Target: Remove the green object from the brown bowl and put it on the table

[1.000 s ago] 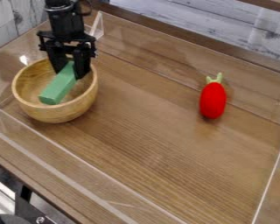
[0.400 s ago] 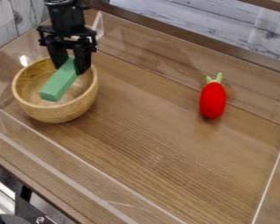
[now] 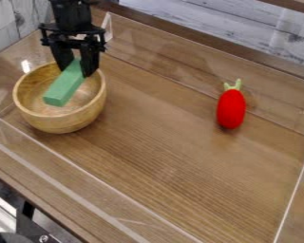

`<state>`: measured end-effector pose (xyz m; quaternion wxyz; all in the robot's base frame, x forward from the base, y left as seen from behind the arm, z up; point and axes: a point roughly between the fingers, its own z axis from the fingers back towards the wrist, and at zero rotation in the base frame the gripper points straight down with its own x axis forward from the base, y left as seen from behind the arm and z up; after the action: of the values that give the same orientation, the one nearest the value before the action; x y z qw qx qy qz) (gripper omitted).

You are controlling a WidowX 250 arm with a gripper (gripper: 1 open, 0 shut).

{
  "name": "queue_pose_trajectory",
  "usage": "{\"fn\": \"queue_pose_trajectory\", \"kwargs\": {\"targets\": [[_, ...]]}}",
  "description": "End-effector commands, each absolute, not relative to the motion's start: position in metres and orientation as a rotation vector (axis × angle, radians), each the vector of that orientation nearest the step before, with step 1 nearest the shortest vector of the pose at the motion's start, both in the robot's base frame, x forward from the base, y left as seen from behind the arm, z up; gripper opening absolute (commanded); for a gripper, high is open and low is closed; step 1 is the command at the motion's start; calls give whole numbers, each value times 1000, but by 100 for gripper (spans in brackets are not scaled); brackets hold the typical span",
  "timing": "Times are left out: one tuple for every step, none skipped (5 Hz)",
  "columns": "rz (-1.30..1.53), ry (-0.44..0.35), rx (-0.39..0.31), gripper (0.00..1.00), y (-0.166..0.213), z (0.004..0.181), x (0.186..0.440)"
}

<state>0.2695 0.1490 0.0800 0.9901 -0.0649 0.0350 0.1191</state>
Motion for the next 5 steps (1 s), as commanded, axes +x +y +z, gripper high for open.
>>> {"fn": "queue_pose_trajectory", "kwargs": {"targets": [[231, -19, -100, 0, 146, 116, 277], [225, -38, -106, 0, 135, 130, 279], [208, -51, -112, 0, 118, 141, 282], [181, -57, -116, 0, 99, 145, 284], [155, -53, -118, 0, 79, 140, 286]]}}
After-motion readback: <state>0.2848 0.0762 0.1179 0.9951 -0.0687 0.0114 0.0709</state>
